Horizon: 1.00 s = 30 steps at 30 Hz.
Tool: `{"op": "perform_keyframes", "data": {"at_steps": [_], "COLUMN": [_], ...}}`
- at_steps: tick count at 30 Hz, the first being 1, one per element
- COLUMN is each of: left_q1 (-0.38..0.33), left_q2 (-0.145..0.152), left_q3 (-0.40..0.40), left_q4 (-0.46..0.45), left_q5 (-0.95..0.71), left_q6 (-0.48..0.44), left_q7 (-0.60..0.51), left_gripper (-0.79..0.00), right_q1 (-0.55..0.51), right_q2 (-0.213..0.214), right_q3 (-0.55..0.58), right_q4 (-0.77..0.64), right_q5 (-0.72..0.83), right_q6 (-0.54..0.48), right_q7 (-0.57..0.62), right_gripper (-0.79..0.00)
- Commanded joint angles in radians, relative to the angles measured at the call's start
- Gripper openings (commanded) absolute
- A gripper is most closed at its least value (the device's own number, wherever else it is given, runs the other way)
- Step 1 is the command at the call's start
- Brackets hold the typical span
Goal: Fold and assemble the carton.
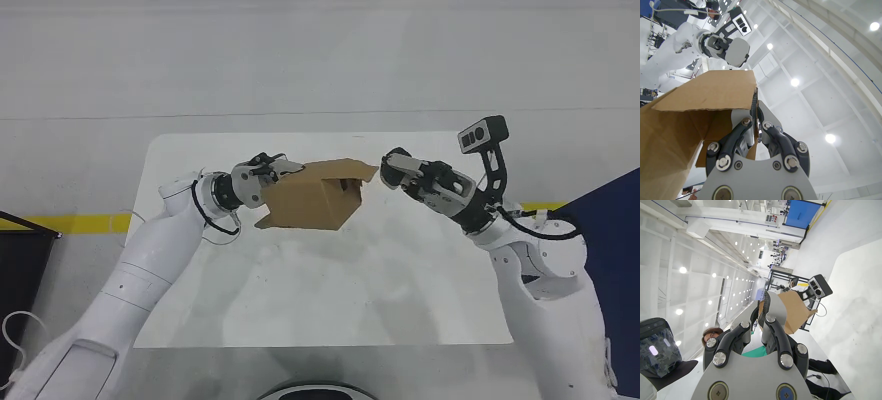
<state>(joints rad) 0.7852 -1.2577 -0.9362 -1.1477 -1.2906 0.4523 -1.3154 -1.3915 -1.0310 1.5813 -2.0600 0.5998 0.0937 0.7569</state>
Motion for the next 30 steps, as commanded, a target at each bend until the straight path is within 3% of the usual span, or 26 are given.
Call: {"op": "perform_keyframes", "data": {"at_steps": [1,18,30], "left_q1": [0.0,0.0,0.0], "left_q2": [0.0,0.0,0.0], "left_q3": [0.0,0.0,0.0], "left_q4": [0.0,0.0,0.0], "left_q5": [0.0,0.0,0.0], "left_q6": [0.0,0.0,0.0], "left_q7": [0.0,0.0,0.0], "left_gripper": [-0.785,-0.785,-0.785], "right_q1": [0.008,0.159,0.092], "right_q2": [0.0,-0.015,-0.008], "right_q3": [-0.019,-0.233,-0.137], "right_q4": [-0.006,0.05,-0.002], "right_q5": [0.0,-0.096,-0.058], "right_q6": [0.008,0.074,0.028], "right_q7": [0.018,-0.012,-0.012], "right_gripper": [-0.785,-0.785,-0.785]}}
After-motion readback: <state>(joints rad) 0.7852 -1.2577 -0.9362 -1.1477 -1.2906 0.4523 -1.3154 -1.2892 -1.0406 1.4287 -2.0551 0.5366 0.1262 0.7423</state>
